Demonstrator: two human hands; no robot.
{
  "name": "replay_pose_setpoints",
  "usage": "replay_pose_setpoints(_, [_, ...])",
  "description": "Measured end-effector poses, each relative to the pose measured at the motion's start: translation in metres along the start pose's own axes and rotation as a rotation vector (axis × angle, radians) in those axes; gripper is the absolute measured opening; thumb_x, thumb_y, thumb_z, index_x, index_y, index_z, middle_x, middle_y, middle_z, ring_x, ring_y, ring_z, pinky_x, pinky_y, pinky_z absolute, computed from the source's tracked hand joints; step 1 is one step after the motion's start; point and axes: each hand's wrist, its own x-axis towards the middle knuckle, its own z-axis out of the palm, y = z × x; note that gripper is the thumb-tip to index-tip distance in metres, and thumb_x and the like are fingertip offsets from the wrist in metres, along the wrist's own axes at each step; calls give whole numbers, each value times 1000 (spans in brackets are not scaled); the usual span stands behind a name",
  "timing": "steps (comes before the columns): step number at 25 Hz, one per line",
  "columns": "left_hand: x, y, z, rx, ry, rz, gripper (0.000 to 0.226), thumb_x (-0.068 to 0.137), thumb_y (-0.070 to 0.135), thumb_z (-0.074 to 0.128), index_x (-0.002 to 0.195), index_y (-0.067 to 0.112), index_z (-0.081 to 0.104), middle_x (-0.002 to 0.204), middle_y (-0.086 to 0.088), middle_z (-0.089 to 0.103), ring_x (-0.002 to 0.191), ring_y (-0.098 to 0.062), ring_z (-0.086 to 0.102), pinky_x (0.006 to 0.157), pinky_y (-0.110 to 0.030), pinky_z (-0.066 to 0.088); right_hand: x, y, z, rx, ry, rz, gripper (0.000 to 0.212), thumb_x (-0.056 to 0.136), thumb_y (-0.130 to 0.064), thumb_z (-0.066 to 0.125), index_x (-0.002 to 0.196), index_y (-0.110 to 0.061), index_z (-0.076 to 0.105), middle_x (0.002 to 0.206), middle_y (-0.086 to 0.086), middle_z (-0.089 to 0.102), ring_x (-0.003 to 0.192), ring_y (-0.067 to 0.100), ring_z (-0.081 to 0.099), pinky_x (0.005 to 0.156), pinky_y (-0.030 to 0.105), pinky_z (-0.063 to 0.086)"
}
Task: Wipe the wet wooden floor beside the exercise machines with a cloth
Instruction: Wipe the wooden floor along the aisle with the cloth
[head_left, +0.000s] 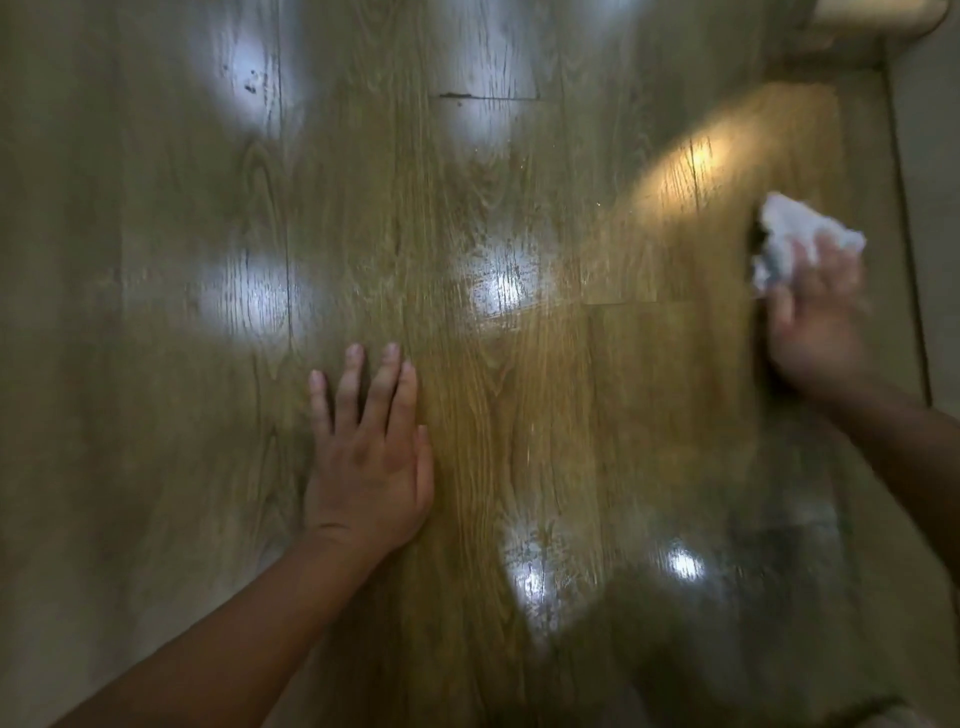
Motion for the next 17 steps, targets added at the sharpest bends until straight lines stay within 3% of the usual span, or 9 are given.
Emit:
replay_pose_setpoints(2, [-1, -1, 1, 9, 4, -7, 60, 93, 30, 36, 145, 1, 39, 157, -15, 33, 149, -39, 17, 117, -64, 10, 21, 25, -9, 101, 10, 293, 91, 94, -71, 5, 154, -7, 30, 161, 25, 22, 146, 48, 22, 118, 61, 22])
replay_pose_setpoints(4, [-3, 1, 3, 14, 7, -7, 60, 93, 30, 36, 145, 1, 37, 157, -15, 32, 149, -39, 16, 117, -64, 9, 23, -32, -5, 85, 65, 417, 82, 94, -54, 6, 155, -5, 28, 161, 28, 19, 148, 50, 16, 120, 61, 13])
replay_pose_setpoints(5, [-3, 0, 3, 17, 8, -8, 60, 93, 30, 36, 146, 1, 37, 157, -15, 32, 149, -39, 16, 118, -64, 9, 12, -78, 4, 65, 92, 318, 77, 92, -43, 9, 155, -3, 28, 160, 30, 19, 148, 52, 15, 120, 64, 10])
replay_pose_setpoints(7, [-4, -1, 4, 7, 23, -6, 60, 92, 29, 37, 146, 1, 38, 157, -16, 32, 149, -40, 17, 118, -63, 9, -38, -183, 30, 72, 165, -80, 66, 94, -33, 20, 150, -3, 37, 156, 30, 29, 144, 54, 23, 116, 69, 17])
replay_pose_setpoints(9, [-4, -1, 3, -6, 43, -4, 62, 91, 29, 37, 146, -1, 39, 154, -21, 35, 146, -41, 22, 118, -63, 11, -88, -282, 38, 129, 19, -505, 56, 99, -36, 30, 150, -17, 43, 161, 15, 31, 151, 41, 19, 120, 61, 16])
replay_pose_setpoints(11, [-5, -1, 1, -14, 46, -6, 61, 92, 30, 37, 144, -2, 41, 151, -25, 38, 144, -41, 26, 117, -62, 15, -96, -314, 38, 164, -184, -818, 49, 101, -37, 37, 148, -27, 45, 162, 4, 30, 153, 30, 16, 123, 51, 11])
replay_pose_setpoints(12, [-6, -1, 1, -19, 49, -14, 60, 92, 30, 38, 144, 0, 42, 151, -22, 40, 144, -39, 27, 118, -61, 15, -80, -299, 32, 174, -184, -899, 49, 100, -37, 38, 148, -29, 46, 162, 2, 32, 153, 27, 18, 124, 47, 9])
replay_pose_setpoints(14, [-6, -2, 2, -38, 51, -22, 59, 93, 30, 40, 146, 4, 41, 155, -14, 37, 147, -35, 25, 119, -58, 13, -45, -232, 21, 95, -122, -805, 55, 97, -40, 35, 151, -32, 41, 163, -1, 28, 153, 23, 18, 122, 43, 6])
replay_pose_setpoints(17, [-7, -3, 3, -47, 45, -32, 60, 94, 31, 38, 148, 6, 38, 158, -11, 33, 149, -33, 20, 120, -57, 11, 9, -55, -6, -29, -168, -229, 73, 94, -56, 22, 155, -17, 33, 165, 14, 20, 152, 38, 14, 118, 64, 20])
